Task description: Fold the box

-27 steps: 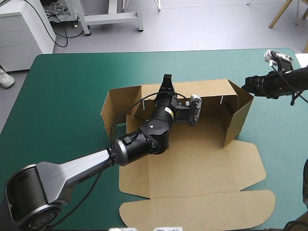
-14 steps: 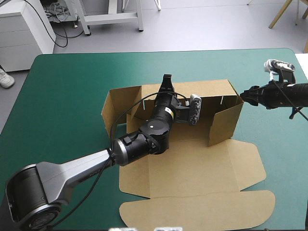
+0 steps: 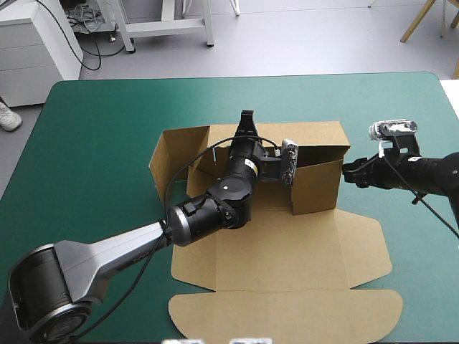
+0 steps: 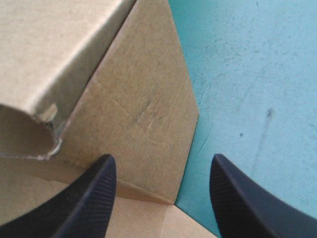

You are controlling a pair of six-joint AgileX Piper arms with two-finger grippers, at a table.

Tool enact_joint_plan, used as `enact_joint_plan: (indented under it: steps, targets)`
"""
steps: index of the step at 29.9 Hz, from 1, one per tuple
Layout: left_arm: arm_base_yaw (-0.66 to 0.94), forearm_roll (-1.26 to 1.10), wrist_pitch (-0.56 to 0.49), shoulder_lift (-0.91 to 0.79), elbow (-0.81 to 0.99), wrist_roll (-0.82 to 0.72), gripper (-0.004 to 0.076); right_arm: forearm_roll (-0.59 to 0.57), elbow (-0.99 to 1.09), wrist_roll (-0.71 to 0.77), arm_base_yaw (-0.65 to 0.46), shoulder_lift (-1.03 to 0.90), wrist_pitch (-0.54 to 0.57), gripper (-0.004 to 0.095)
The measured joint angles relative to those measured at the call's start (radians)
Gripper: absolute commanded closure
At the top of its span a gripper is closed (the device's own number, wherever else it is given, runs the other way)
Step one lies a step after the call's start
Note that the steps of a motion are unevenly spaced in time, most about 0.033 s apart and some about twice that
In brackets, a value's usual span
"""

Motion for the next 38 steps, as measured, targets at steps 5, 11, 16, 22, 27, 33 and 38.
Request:
enact_joint_plan:
  steps: [5,11,16,22,27,33,38]
  targets:
    - [0.002,0.000,0.000,0.000,0.000,0.000,0.0734,0.026,0.081,-0.097,0.010,-0.073,-0.024,0.0396]
    - [0.002,0.004,-0.015,0.001,0.000,-0.022,0.0734,0.044,0.135,-0.130,0.015,-0.136,-0.019,0.0397]
    - [0.002,0.010,-0.021,0.001,0.000,-0.027,0.0734,0.045,0.137,-0.134,0.018,-0.168,-0.015,0.0387]
    - [0.002,0.017,-0.023,0.002,0.000,-0.027,0.0734,0.055,0.162,-0.188,0.018,-0.170,-0.004,0.0268]
    - [0.002,0.019,-0.023,0.003,0.000,-0.030,0.0734,0.075,0.178,-0.211,0.018,-0.170,0.008,0.0264]
    - [0.002,0.019,-0.023,0.003,0.000,-0.034,0.0734,0.113,0.211,-0.237,0.049,-0.170,-0.017,0.0264]
    - [0.002,0.019,-0.015,0.004,0.000,-0.035,0.0734,0.129,0.238,-0.235,0.148,-0.170,-0.108,0.0264]
